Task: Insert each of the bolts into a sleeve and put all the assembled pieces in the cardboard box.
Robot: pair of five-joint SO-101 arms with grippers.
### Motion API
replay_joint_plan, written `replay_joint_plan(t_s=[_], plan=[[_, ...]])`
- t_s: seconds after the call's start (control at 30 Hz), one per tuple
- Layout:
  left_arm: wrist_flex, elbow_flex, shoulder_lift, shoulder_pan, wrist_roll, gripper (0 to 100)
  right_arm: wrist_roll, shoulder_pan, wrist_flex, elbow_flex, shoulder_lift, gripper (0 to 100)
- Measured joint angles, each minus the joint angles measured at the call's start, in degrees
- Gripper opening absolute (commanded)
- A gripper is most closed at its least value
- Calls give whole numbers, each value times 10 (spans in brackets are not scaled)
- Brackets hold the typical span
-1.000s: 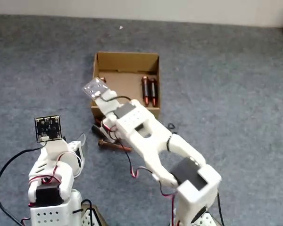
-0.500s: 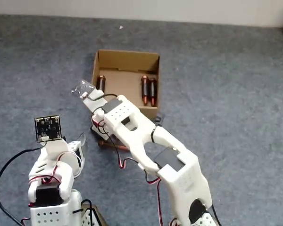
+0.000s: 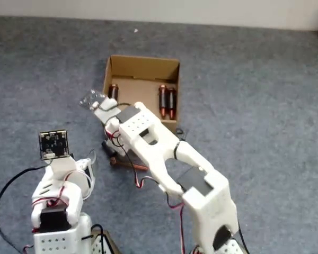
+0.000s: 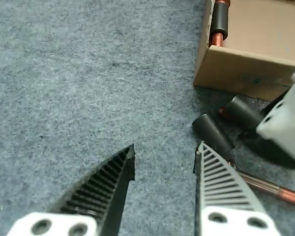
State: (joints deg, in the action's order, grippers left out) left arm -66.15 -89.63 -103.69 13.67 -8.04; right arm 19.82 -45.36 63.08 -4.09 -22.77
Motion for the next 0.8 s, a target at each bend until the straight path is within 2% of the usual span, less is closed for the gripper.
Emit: replay_joint_plan(t_s=[0.27, 0.4, 0.63, 0.8], plan=[[0, 0, 0, 0, 0, 216, 0, 47, 138, 5, 78, 5], [0, 0, 0, 0, 0, 216, 0, 64, 156, 85, 136, 5], [0, 0, 0, 0, 0, 216, 2, 98, 49, 324, 283, 5], [0, 0, 0, 0, 0, 216, 2, 111, -46, 467, 311, 7]])
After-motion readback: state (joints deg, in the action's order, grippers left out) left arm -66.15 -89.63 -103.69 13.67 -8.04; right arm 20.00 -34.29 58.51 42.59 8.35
